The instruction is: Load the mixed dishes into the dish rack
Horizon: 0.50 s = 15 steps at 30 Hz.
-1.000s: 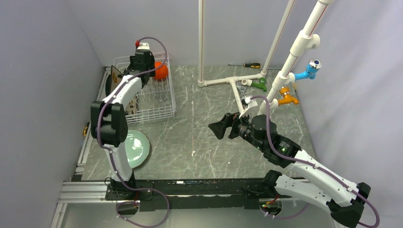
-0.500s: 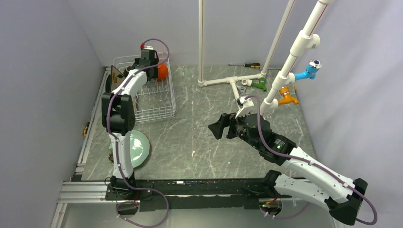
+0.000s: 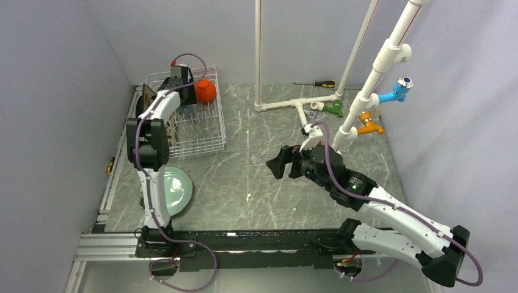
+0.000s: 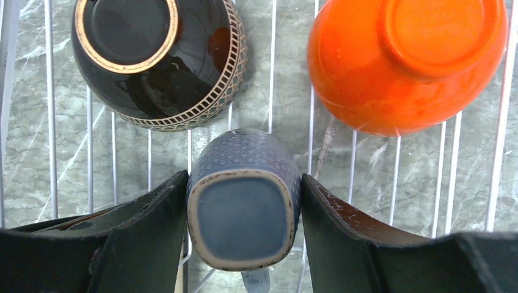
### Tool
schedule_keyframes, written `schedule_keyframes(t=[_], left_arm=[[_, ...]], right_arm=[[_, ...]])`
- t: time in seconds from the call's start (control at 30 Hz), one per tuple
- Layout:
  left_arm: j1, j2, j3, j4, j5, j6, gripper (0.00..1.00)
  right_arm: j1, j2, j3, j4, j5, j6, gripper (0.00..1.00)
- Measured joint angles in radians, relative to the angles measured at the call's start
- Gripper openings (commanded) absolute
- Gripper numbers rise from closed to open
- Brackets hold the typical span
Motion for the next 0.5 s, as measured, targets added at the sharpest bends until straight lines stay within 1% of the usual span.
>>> schedule_keyframes(t=[0.17, 0.23, 0.3, 0.5], left_arm=[[-0.004, 0.007, 0.011, -0.005, 0.018, -0.006, 0.20], [-0.005, 0.019, 0.029, -0.007, 0.021, -0.013, 0.28], [-0.004, 0.023, 0.037, -0.008, 0.022, -0.019, 0.38], [-0.004, 0.023, 0.038, -0.013, 0.020, -0.030, 0.57]], right_arm=[[0.000, 0.006, 0.001, 0.000, -0.001, 0.008, 0.92], [0.000, 0.006, 0.002, 0.000, -0.002, 0.010, 0.93], [0.000, 0.008, 0.003, 0.000, -0.003, 0.012, 0.92], [0.000, 0.021, 0.012, 0.000, -0.007, 0.024, 0.92]])
